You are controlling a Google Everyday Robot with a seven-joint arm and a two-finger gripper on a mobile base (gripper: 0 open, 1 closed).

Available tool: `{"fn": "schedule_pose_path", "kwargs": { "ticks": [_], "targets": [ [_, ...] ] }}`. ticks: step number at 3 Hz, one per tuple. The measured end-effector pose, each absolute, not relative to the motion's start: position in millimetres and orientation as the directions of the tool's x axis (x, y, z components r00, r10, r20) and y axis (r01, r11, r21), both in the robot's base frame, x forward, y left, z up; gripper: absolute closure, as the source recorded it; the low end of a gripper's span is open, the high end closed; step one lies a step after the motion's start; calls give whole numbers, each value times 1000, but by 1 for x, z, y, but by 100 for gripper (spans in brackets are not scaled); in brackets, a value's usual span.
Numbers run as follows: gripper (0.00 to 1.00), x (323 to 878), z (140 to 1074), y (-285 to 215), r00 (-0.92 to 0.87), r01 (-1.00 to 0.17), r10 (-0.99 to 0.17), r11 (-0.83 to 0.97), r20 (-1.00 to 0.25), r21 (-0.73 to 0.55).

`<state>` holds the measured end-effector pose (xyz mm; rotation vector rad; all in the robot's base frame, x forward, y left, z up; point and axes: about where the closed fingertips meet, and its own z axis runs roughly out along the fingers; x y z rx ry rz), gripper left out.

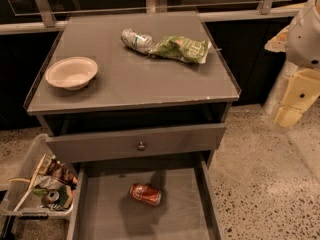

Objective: Pick coke can from middle drawer and place on counter

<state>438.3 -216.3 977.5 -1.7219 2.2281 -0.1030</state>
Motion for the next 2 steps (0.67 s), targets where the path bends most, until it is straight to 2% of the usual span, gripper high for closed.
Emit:
{"fn": "schedule_pose_path", "kwargs": {
  "ticks": [2],
  "targets": [
    [0, 439, 974, -214, -218, -933, -951, 269, -219, -241]
  ]
}}
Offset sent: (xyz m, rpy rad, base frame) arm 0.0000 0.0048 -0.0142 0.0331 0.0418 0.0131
